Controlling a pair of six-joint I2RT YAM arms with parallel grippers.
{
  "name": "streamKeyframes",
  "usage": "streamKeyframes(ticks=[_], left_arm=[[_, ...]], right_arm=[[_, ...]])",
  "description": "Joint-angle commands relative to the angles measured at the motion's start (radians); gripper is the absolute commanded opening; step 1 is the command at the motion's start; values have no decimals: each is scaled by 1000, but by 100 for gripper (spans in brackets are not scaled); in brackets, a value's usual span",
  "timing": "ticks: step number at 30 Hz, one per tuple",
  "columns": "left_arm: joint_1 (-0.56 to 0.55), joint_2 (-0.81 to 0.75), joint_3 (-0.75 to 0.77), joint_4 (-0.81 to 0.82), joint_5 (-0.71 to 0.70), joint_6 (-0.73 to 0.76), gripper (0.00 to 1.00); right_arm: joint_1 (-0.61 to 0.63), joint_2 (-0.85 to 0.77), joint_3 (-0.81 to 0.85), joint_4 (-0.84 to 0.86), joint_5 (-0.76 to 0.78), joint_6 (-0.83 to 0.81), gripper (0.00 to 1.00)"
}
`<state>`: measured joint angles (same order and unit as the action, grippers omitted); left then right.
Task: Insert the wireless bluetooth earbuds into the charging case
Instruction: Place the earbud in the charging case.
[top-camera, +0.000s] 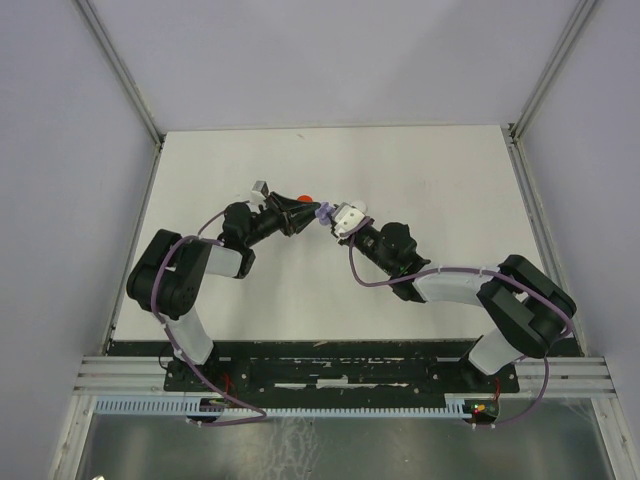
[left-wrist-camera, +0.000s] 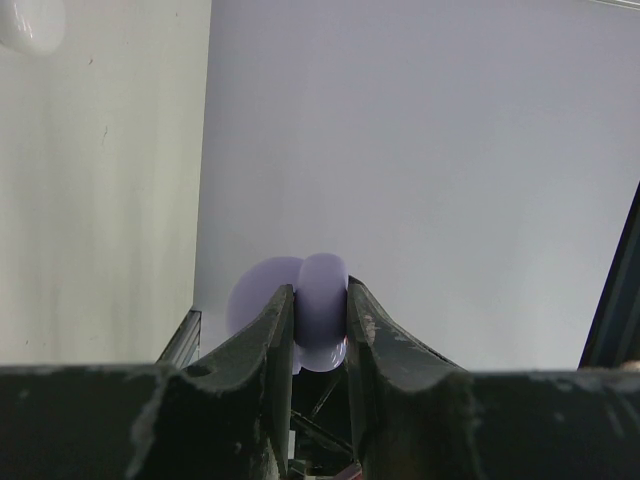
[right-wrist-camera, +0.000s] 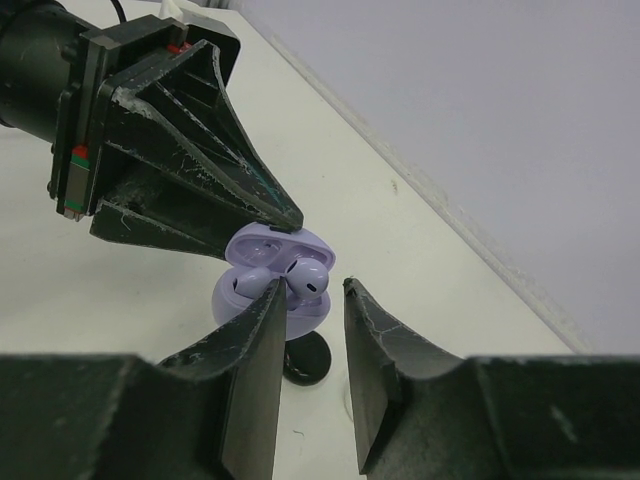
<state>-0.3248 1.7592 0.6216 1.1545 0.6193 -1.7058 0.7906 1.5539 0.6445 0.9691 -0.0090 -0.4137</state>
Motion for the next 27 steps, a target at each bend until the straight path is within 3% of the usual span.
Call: streamKeyframes(ticks=[1, 11, 15, 18, 21, 24, 27], left_arm=[[-1, -9, 19, 55, -11, 0, 3], [0, 13, 43, 53, -20, 0, 3], [-1, 17, 49, 49, -21, 0, 3], [-2, 6, 46, 22, -25, 44, 3], [-2, -21, 43, -28, -34, 87, 3], [-2, -61, 41, -93, -51, 140, 3], [-2, -98, 39, -155, -73, 181, 3]], right_arm=[[8, -26, 29, 0, -16, 25, 38], [11, -126, -30, -14, -17, 49, 44], [12, -212, -56, -56, 56, 72, 47], [12, -288, 17, -279, 244, 175, 51], [12, -313, 203, -706, 352, 299, 55], [12, -264, 378, -1019, 382, 402, 60], [11, -230, 464, -1164, 343, 446, 64]])
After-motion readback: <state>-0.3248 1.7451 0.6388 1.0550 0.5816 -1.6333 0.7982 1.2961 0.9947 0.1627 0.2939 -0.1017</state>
